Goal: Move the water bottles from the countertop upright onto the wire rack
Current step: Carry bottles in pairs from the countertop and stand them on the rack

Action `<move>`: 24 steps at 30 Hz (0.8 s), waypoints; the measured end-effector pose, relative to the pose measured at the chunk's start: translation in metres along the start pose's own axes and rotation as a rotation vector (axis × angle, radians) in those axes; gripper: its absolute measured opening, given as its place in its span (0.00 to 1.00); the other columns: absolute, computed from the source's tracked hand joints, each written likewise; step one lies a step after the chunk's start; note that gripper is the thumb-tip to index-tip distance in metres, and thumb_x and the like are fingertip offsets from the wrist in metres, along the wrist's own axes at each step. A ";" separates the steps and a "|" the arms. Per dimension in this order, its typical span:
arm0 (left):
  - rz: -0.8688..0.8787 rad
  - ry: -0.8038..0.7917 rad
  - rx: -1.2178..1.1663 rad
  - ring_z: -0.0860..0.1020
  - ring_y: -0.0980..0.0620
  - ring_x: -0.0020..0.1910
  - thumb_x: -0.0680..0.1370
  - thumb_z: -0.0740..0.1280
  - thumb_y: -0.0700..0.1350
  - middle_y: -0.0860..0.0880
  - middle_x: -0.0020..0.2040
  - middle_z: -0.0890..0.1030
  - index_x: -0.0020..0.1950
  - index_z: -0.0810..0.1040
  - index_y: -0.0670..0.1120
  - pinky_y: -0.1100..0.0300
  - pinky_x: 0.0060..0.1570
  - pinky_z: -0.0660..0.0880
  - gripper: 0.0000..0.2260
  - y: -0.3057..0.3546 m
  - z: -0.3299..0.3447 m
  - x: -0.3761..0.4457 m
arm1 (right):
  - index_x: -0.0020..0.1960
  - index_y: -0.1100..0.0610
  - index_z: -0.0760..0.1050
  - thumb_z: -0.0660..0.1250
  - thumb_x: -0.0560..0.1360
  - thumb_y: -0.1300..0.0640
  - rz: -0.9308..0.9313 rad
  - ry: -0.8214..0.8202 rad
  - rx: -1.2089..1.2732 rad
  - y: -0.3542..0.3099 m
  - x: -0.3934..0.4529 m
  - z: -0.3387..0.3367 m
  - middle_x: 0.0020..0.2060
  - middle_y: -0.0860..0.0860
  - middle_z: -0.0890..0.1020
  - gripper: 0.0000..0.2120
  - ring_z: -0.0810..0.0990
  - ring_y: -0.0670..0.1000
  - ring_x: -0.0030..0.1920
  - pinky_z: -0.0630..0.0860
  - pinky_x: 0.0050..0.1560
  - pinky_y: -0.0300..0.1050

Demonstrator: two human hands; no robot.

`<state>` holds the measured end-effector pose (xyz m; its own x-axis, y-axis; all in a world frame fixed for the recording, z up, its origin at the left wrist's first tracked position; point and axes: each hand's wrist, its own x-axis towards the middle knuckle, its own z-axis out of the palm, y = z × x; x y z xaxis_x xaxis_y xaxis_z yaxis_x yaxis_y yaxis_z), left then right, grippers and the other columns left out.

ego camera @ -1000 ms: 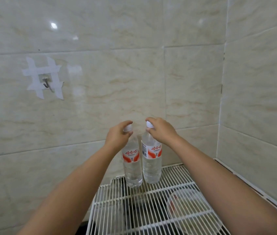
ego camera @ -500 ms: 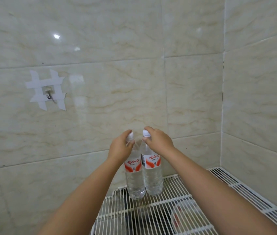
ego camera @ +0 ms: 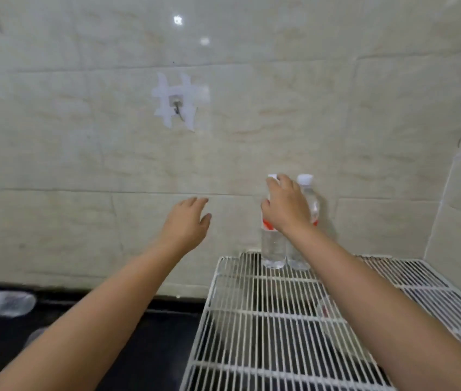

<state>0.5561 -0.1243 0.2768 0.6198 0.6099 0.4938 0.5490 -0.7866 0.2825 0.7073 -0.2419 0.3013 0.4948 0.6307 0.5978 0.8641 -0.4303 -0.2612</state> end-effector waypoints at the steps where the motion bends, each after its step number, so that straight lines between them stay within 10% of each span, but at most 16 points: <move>1: -0.041 0.006 0.050 0.62 0.42 0.70 0.79 0.57 0.47 0.41 0.71 0.66 0.69 0.63 0.44 0.52 0.68 0.59 0.19 -0.015 -0.007 -0.016 | 0.66 0.61 0.66 0.59 0.74 0.59 -0.062 -0.025 0.019 -0.018 -0.008 0.006 0.66 0.61 0.68 0.21 0.66 0.61 0.65 0.64 0.63 0.52; 7: -0.253 0.009 0.329 0.56 0.41 0.73 0.79 0.55 0.48 0.44 0.73 0.62 0.69 0.64 0.47 0.48 0.70 0.54 0.19 -0.122 -0.060 -0.138 | 0.65 0.56 0.67 0.60 0.74 0.45 -0.306 -0.240 0.116 -0.160 -0.089 0.051 0.66 0.57 0.70 0.24 0.69 0.59 0.65 0.66 0.62 0.52; 24: -0.659 -0.277 0.430 0.53 0.41 0.74 0.79 0.54 0.49 0.47 0.74 0.60 0.71 0.60 0.50 0.46 0.71 0.54 0.20 -0.362 -0.181 -0.481 | 0.68 0.56 0.62 0.58 0.75 0.45 -0.507 -0.653 0.227 -0.496 -0.362 0.171 0.68 0.56 0.69 0.25 0.65 0.58 0.68 0.62 0.67 0.57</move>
<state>-0.0430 -0.1503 0.0858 0.1815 0.9782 0.1011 0.9789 -0.1895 0.0764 0.1155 -0.1464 0.0855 -0.0629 0.9874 0.1450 0.9584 0.1003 -0.2671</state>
